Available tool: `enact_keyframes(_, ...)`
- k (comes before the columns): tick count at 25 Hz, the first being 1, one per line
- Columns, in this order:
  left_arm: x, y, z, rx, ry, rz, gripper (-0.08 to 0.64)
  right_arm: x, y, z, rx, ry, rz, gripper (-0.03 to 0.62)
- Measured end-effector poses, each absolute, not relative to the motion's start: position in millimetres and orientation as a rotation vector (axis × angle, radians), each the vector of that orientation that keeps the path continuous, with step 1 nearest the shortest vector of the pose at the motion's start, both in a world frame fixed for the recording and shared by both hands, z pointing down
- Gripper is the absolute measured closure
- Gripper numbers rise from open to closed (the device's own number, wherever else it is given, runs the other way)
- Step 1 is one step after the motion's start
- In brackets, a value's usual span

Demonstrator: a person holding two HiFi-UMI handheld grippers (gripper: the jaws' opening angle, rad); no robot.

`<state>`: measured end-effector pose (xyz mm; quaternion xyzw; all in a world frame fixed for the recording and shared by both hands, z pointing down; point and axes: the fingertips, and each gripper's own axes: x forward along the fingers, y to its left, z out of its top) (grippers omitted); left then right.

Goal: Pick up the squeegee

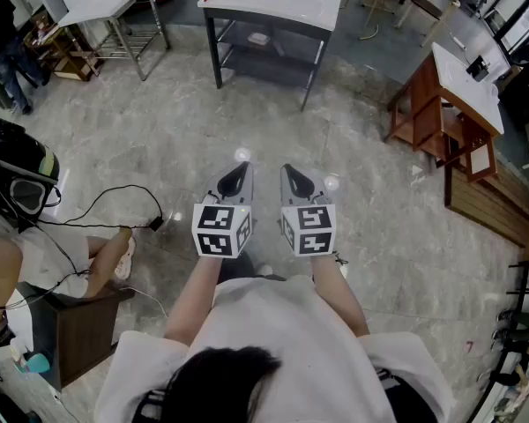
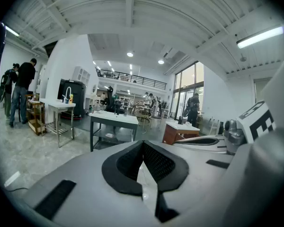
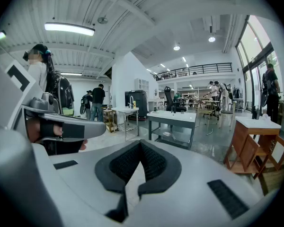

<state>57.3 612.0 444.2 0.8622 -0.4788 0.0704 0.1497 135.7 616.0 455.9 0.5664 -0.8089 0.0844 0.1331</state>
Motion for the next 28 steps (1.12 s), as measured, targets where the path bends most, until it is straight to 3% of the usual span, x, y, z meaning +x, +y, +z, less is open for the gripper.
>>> enact_keyframes(14,54.7,614.1,463.8,2.468,-1.375,0.278,0.534,127.4,619.2,483.0,1.598,-2.363,0.308,0.571)
enact_keyframes(28,62.5,503.0,479.2,2.463,-1.242,0.255,0.534,135.2,513.7,485.1,1.620,-2.310,0.282,0.571)
